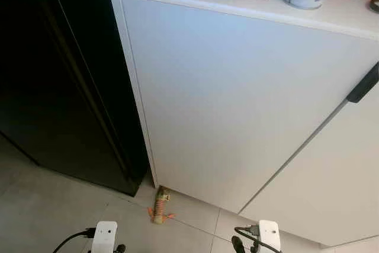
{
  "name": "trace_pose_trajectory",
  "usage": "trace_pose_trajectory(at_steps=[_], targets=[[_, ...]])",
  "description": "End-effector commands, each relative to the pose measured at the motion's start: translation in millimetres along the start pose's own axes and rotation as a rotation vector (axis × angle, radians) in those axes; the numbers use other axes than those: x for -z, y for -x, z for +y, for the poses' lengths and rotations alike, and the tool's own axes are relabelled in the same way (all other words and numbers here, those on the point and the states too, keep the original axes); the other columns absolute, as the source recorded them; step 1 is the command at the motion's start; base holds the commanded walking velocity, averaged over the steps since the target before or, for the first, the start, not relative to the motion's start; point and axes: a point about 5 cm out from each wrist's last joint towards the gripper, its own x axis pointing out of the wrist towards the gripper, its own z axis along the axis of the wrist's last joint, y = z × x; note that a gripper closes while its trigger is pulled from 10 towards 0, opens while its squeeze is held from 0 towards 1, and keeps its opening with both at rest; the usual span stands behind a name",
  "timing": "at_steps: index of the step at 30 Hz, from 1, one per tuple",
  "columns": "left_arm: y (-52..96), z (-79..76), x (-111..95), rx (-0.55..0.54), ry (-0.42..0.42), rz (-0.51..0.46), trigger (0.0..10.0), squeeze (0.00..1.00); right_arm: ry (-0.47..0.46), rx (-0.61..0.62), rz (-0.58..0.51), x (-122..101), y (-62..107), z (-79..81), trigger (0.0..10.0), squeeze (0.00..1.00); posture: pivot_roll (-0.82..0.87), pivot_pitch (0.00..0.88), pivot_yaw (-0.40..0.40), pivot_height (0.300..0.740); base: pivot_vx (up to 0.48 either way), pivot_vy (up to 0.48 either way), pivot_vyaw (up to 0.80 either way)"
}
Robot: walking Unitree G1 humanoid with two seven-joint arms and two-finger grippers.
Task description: Restocking fridge
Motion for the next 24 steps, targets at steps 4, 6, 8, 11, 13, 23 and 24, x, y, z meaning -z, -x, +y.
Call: trace_pose_trajectory(at_steps=[4, 6, 8, 11, 13, 23, 24], targets=[[1.6, 0.8, 9.0, 0.010, -0.011, 0.037, 10.0, 0.00, 0.005, 0.018, 0.015, 11.7, 9.2, -18.7, 10.0, 0.00, -0.18, 0.102, -0.014, 0.740, 0.000, 0.060, 0.00], [1.5, 0.7, 8.8, 0.010, -0.012, 0.038, 10.0, 0.00, 0.008, 0.022, 0.022, 13.5, 11.5, -24.3, 10.0, 0.00, -0.18, 0.104, -0.016, 0.740, 0.000, 0.240, 0.00], [1.3, 0.6, 8.1, 0.010, -0.009, 0.036, 10.0, 0.00, 0.013, 0.026, 0.029, 14.4, 13.9, -31.0, 10.0, 0.00, -0.18, 0.103, -0.018, 0.740, 0.000, 0.244, 0.00], [1.3, 0.0, 8.0, 0.011, -0.005, 0.037, 10.0, 0.00, 0.013, 0.033, 0.035, 12.8, 14.9, -36.3, 10.0, 0.00, -0.17, 0.109, -0.021, 0.740, 0.000, 0.325, 0.00], [1.4, -0.1, 8.3, 0.011, -0.003, 0.037, 10.0, 0.00, 0.015, 0.036, 0.039, 10.7, 13.6, -35.7, 10.0, 0.00, -0.17, 0.113, -0.024, 0.740, 0.000, 0.364, 0.00], [1.4, 0.0, 8.8, 0.004, 0.012, 0.041, 10.0, 0.00, 0.027, 0.003, 0.056, 7.0, -2.4, 12.9, 10.0, 0.00, -0.16, 0.137, -0.030, 0.740, 0.000, 0.365, 0.00], [1.4, 0.0, 8.9, 0.004, 0.012, 0.042, 10.0, 0.00, 0.028, 0.000, 0.058, 7.7, -3.2, 17.3, 10.0, 0.00, -0.16, 0.137, -0.030, 0.740, 0.000, 0.386, 0.00]])
